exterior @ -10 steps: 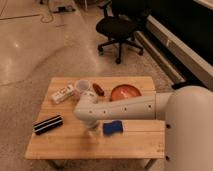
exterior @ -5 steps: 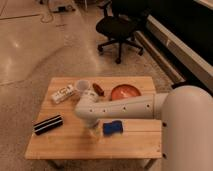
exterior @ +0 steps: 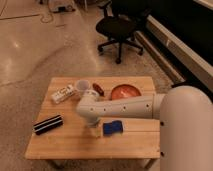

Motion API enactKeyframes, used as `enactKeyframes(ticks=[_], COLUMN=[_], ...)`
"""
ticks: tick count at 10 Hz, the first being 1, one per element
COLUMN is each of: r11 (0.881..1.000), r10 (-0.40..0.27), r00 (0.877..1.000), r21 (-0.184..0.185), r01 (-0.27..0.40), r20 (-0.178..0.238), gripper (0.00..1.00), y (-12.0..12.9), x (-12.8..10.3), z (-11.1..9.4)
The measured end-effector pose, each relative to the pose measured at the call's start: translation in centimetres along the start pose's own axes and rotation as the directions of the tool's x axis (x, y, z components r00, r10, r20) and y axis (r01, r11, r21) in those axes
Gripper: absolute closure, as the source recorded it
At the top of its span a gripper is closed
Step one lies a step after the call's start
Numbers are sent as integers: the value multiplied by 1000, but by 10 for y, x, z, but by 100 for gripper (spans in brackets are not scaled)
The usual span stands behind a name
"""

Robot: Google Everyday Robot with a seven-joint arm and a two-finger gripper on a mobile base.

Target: Place the white sponge in the ceramic cup

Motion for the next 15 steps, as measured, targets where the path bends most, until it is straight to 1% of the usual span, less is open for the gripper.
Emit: enactKeyframes(ticks=[2,4,6,7,8,9,10,11,13,15], r11=[1000,1000,1000,1000,1000,1000,1000,1000,1000,999], r10=[-2,-4,-7,-7,-6,-6,-5,-5,1,8], r00=[1000,1000,1000,1000,1000,1000,1000,1000,999,999], r21=[1,1,0,-3,-3,-4,-5,-6,-18,-31], r01=[2,4,7,7,7,6,6,5,-1,-6], r20=[11,19,24,25,25,24,24,24,33,44], gripper=[35,43,43,41,32,25,21,20,20,20], y=[-3,-5,-7,-6,-6,-5,-5,-5,-2,3], x=[3,6,11,12,12,13,13,13,11,5], z=[3,4,4,4,4,3,3,2,-12,-37])
